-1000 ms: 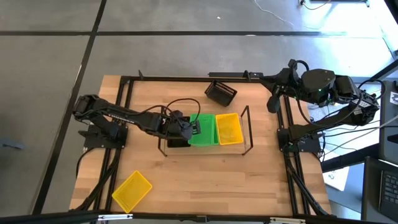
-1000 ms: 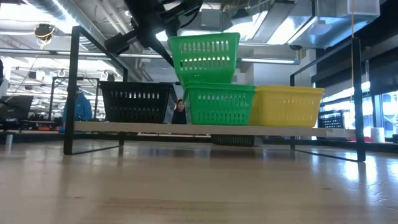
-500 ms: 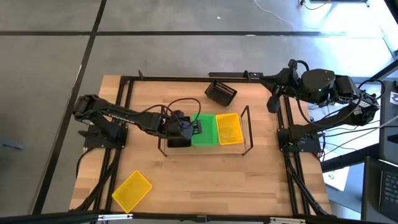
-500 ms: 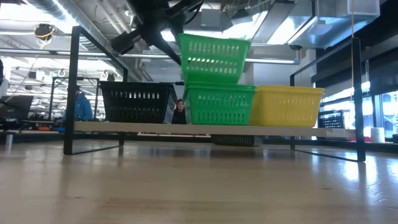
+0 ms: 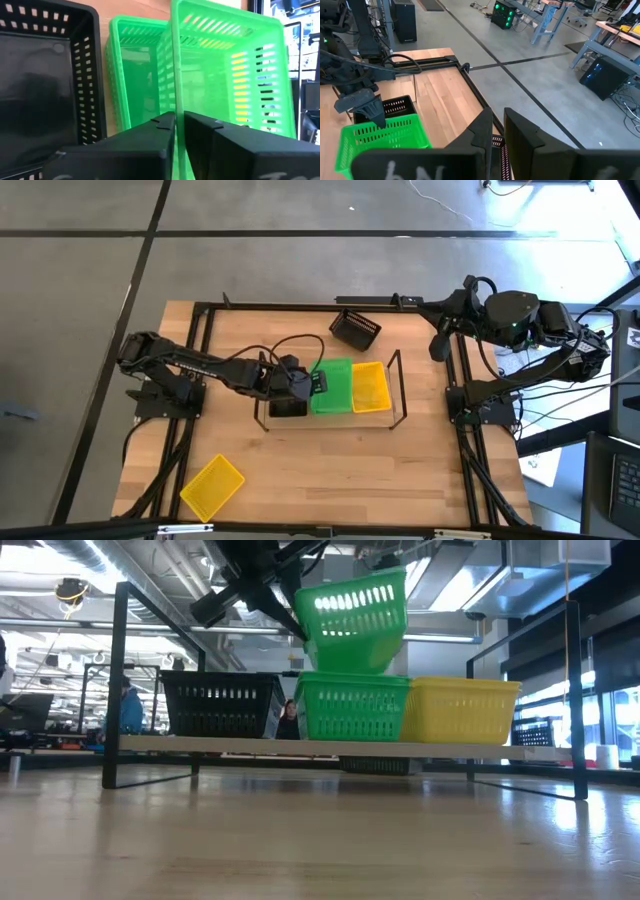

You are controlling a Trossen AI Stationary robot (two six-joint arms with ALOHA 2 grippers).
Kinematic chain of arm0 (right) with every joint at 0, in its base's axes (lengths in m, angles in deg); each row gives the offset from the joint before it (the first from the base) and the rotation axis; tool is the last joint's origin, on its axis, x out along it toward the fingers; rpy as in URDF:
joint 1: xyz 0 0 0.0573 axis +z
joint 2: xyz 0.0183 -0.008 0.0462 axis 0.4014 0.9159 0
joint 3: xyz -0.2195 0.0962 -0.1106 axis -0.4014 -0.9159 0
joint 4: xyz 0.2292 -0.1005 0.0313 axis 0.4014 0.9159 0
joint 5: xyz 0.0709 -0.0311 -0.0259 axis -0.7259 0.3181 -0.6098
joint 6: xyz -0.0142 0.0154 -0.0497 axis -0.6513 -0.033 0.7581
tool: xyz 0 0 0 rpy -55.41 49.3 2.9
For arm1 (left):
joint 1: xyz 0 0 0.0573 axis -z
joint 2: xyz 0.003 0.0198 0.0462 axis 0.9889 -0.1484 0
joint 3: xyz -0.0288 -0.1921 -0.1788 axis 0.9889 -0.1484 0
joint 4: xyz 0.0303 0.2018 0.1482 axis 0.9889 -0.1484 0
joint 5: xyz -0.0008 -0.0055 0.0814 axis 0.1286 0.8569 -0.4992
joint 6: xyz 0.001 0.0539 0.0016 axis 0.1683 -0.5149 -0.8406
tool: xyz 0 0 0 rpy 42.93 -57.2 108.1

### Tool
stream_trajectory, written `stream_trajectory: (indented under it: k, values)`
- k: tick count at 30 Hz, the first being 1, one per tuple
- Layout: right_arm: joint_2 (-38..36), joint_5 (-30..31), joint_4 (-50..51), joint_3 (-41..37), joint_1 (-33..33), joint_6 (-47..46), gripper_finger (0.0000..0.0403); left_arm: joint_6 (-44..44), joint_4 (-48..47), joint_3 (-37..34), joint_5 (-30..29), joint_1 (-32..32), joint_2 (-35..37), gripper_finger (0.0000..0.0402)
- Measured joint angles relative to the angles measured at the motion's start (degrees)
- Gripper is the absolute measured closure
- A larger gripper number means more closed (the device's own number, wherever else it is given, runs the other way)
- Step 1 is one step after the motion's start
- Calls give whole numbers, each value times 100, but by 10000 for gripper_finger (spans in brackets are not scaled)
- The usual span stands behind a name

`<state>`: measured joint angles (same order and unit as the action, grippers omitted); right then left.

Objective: Stack baskets on shelf by color
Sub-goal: Stack the green bin on top of the green bin on the shelf

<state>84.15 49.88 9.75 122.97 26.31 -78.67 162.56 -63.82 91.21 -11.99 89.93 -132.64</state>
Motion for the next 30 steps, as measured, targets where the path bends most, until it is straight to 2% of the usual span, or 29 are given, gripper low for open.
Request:
stream_trajectory:
  k: [9, 16, 30]
  values:
    - [0, -1, 0, 0, -1, 1, 356, 5, -7, 0, -2, -32, -8, 343]
    - [0, 0, 0, 0, 0, 0, 356, 24, -8, 0, -274, -136, -10, 346]
    - [0, 3, -2, 2, -1, 0, 356, 317, 154, 10, -350, -216, -215, 349]
